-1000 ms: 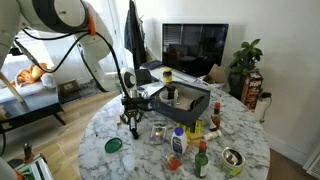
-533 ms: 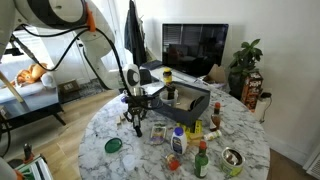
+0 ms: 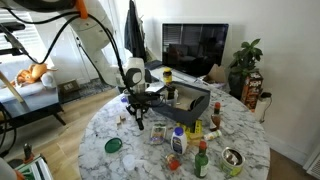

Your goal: Flip the toy car over

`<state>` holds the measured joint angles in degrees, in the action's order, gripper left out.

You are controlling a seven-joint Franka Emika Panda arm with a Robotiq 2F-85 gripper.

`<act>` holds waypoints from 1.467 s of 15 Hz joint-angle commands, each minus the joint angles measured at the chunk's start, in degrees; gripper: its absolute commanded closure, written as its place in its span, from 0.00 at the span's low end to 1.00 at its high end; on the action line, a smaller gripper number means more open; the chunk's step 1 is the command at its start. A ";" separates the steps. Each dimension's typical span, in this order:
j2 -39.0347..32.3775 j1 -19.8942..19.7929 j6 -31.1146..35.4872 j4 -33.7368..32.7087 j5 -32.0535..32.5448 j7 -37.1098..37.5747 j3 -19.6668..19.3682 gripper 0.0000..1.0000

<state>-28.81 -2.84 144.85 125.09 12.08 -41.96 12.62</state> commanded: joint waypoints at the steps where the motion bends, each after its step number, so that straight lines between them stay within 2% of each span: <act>1: 4.82 -8.03 9.85 8.45 -10.84 -12.13 6.22 0.93; 5: 6.12 -17.89 16.78 12.66 -25.44 -27.75 15.71 0.93; 8: 4.06 -24.67 17.20 12.68 -35.30 -39.58 22.77 0.93; 11: 2.37 -29.14 16.66 12.18 -42.95 -50.10 27.15 0.93; 13: 1.18 -30.57 16.16 11.74 -46.37 -55.17 28.35 0.93; 17: -2.72 -28.34 15.36 10.67 -46.86 -59.51 25.69 0.93; 22: -6.92 -31.74 16.46 9.69 -49.94 -66.89 28.91 0.93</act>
<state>-32.79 -32.02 160.62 135.82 -34.82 -103.27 39.34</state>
